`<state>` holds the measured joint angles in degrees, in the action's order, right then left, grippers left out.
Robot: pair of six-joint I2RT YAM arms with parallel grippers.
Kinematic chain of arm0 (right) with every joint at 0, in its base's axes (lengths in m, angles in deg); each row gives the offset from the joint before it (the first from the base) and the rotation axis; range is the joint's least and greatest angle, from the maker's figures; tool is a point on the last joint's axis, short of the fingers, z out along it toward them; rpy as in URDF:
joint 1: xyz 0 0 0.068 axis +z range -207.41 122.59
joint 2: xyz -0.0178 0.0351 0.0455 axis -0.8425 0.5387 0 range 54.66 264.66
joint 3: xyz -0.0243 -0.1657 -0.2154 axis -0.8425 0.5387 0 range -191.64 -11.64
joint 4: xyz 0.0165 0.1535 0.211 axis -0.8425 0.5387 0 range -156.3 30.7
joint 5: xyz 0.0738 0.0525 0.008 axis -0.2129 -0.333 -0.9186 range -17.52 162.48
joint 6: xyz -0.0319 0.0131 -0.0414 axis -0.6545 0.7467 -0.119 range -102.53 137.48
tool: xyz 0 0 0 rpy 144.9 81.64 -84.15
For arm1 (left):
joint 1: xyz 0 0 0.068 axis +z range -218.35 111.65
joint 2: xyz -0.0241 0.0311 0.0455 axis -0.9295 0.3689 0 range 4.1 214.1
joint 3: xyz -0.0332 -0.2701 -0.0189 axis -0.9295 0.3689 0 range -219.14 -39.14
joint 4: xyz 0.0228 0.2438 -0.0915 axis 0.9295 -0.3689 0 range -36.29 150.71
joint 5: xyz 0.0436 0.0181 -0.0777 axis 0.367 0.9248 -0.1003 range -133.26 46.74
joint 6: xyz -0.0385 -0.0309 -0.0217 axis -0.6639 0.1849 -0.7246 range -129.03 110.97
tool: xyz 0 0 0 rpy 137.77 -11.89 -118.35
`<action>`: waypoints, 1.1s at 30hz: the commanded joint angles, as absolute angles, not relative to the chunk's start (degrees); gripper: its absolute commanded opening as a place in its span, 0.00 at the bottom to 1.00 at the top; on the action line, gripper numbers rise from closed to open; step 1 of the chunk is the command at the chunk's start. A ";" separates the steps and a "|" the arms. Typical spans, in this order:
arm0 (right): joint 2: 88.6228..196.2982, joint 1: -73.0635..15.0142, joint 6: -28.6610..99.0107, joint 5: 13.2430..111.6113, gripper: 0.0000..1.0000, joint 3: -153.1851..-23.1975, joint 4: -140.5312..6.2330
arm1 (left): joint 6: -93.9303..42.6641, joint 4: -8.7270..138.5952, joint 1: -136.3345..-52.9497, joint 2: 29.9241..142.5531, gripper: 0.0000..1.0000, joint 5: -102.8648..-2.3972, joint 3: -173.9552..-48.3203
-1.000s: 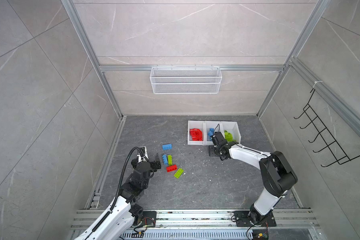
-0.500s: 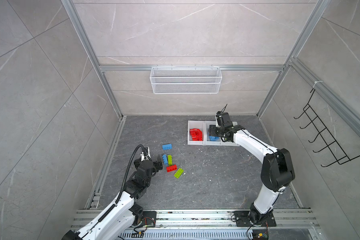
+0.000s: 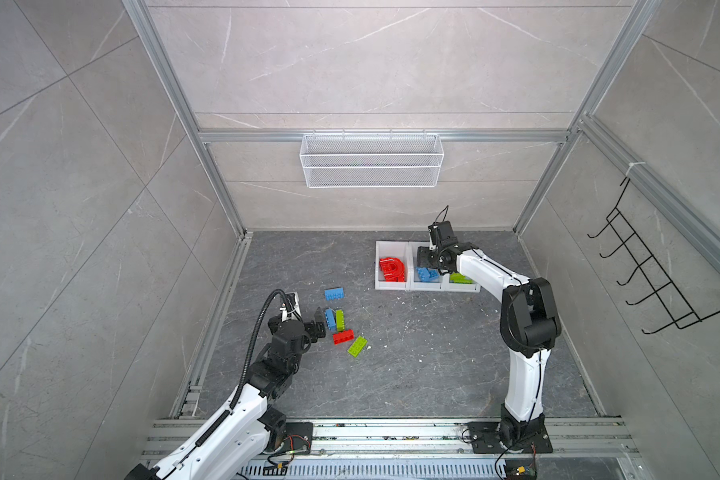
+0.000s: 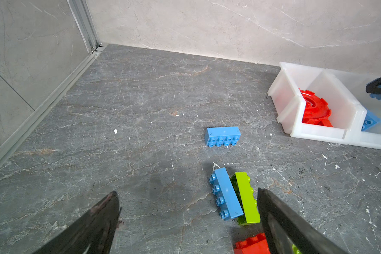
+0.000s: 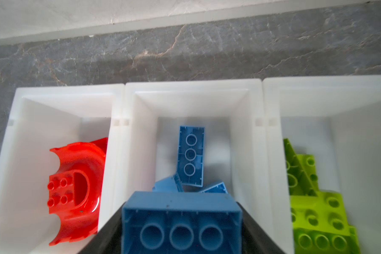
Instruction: Sort the legos into containers by color
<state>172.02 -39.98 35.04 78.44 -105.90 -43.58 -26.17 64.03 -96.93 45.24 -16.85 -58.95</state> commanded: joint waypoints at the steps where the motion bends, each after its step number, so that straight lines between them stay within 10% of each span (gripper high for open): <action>1: 173.90 -40.80 34.40 78.81 0.81 -109.03 -41.57 | -26.08 66.10 -96.65 43.53 0.99 -16.54 -58.23; 7: 171.68 -40.84 33.04 79.02 0.90 -110.07 -39.55 | -25.79 65.64 -96.64 41.81 0.99 -14.92 -57.88; 19: 152.90 -23.98 33.52 71.36 0.75 -91.99 -46.14 | -29.13 65.68 -88.87 41.41 0.99 -21.58 -56.81; 28: 158.52 -8.02 34.32 72.81 0.68 -90.93 -46.24 | -32.38 67.13 -81.20 45.41 0.99 -31.62 -57.06; 33: 162.89 -2.50 37.08 78.16 0.82 -92.63 -41.83 | -33.15 67.24 -80.19 47.82 1.00 -31.75 -57.73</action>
